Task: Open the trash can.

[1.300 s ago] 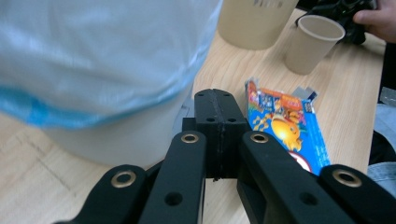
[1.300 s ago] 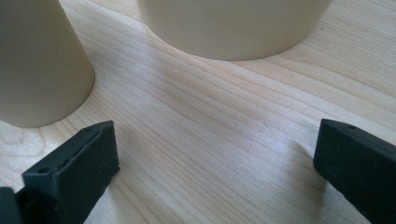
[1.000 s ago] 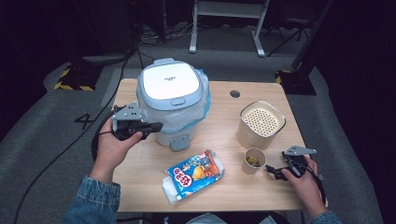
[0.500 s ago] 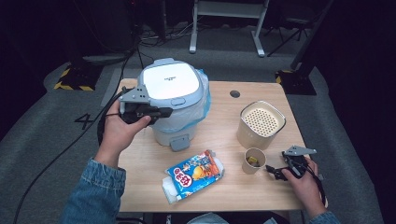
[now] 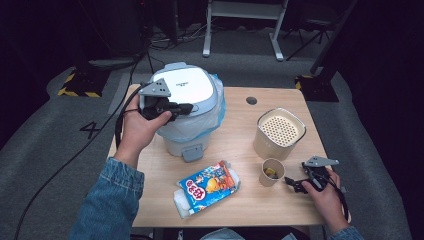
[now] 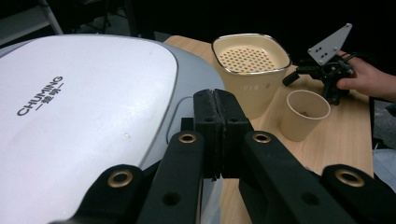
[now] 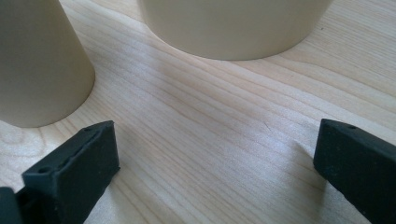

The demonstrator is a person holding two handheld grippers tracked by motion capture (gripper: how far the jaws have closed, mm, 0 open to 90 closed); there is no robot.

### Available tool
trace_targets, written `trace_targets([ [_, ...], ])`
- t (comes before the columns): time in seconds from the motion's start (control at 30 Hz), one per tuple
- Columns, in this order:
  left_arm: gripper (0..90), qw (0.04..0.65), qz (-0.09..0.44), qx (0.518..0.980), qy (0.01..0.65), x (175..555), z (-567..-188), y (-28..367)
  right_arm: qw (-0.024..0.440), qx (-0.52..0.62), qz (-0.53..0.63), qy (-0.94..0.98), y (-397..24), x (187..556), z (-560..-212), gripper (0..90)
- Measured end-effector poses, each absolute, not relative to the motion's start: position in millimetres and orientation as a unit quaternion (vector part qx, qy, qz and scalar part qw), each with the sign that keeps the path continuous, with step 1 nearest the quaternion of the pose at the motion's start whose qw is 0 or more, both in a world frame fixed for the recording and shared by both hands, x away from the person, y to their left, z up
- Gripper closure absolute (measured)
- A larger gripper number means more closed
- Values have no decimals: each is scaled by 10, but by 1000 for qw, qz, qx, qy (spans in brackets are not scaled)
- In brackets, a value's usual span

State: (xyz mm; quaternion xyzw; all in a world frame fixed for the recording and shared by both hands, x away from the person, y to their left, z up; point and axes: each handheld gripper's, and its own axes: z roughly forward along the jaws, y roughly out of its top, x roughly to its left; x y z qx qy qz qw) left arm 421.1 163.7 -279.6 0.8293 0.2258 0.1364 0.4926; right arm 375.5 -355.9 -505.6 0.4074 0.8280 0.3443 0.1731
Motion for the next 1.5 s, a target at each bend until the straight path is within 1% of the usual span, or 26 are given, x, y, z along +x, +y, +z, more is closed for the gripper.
trace_targets([
  [0.1, 861, 489, 152, 827, 234, 4266, -2805, 1595, 173, 407, 344, 828, -3559, 3755, -5056, 1],
  [0.23, 865, 487, 152, 828, 233, 4274, -2801, 1567, 173, 408, 344, 828, -3559, 3755, -5056, 1],
  [0.47, 876, 465, 168, 839, 224, 4255, -2768, 1525, 173, 408, 344, 828, -3559, 3755, -5056, 1],
  [0.67, 874, 473, 166, 834, 231, 4268, -2782, 1546, 173, 407, 344, 828, -3559, 3755, -5056, 1],
  [0.9, 879, 455, 179, 844, 222, 4247, -2765, 1519, 173, 407, 344, 828, -3559, 3755, -5056, 1],
  [1.03, 880, 455, 178, 844, 222, 4248, -2765, 1517, 173, 407, 344, 828, -3559, 3755, -5056, 1],
  [1.3, 885, 440, 201, 848, 218, 4212, -2755, 1476, 173, 407, 344, 828, -3559, 3755, -5056, 1],
  [1.4, 894, 438, 194, 851, 215, 4212, -2758, 1467, 173, 407, 344, 828, -3559, 3756, -5056, 1],
  [1.47, 897, 452, 170, 850, 212, 4221, -2780, 1458, 173, 408, 344, 828, -3559, 3755, -5056, 1],
  [1.5, 889, 456, 171, 847, 216, 4218, -2779, 1462, 173, 407, 344, 828, -3559, 3756, -5056, 1],
])
